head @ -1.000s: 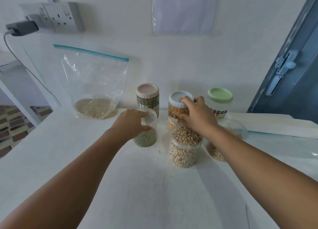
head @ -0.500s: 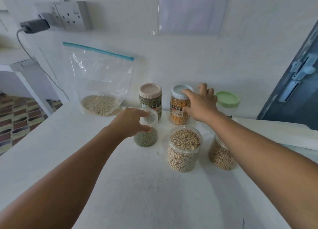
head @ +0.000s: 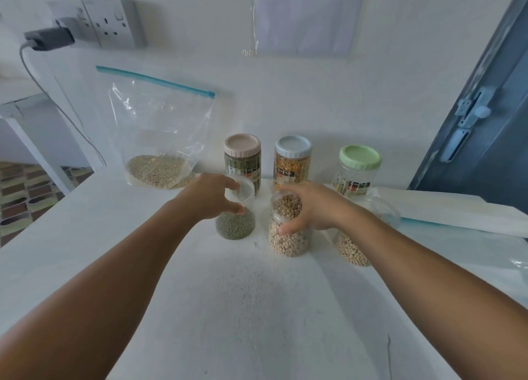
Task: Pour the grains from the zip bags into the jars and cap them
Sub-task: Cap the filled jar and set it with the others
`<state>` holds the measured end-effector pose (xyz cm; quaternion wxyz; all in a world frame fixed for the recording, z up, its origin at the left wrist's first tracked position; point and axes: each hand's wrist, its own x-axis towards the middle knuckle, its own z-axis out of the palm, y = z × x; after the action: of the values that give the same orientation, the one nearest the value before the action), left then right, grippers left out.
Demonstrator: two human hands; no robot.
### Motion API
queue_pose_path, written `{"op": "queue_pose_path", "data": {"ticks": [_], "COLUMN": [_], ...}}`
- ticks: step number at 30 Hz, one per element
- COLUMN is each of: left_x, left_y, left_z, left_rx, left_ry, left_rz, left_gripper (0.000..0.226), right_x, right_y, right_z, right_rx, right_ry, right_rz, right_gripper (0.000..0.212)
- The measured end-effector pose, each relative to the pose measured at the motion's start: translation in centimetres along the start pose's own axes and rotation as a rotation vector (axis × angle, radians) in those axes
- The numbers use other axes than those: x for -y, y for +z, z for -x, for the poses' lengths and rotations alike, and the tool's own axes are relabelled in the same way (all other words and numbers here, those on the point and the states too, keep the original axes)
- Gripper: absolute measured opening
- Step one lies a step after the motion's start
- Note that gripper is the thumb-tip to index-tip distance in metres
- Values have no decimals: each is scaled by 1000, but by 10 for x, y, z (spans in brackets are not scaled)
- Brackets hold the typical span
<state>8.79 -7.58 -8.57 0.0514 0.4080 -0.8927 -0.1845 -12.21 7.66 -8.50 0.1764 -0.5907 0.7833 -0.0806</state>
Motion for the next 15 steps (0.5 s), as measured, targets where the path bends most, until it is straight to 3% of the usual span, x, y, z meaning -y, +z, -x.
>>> {"op": "queue_pose_path", "data": {"ticks": [7,10,12,15], "left_x": [-1,-16,-39,-80], "left_y": [5,8,10,19], "left_z": [8,18,24,21], "left_rx": [-17,-101,-167,-61], "left_ry": [31,36,135,298], "left_rz": [-120,-200,-172,-189], "left_gripper": [77,83,80,76], "right_x": [-1,-13,-28,-53], "right_y": [7,-2,-14,-26], "right_z": [-3,19,36,57], "right_rx": [-69,-185,-261,-186], "right_ry": [35,55,126,319], "right_rz": [113,159,194,222], "right_gripper": [116,111,97,87]}}
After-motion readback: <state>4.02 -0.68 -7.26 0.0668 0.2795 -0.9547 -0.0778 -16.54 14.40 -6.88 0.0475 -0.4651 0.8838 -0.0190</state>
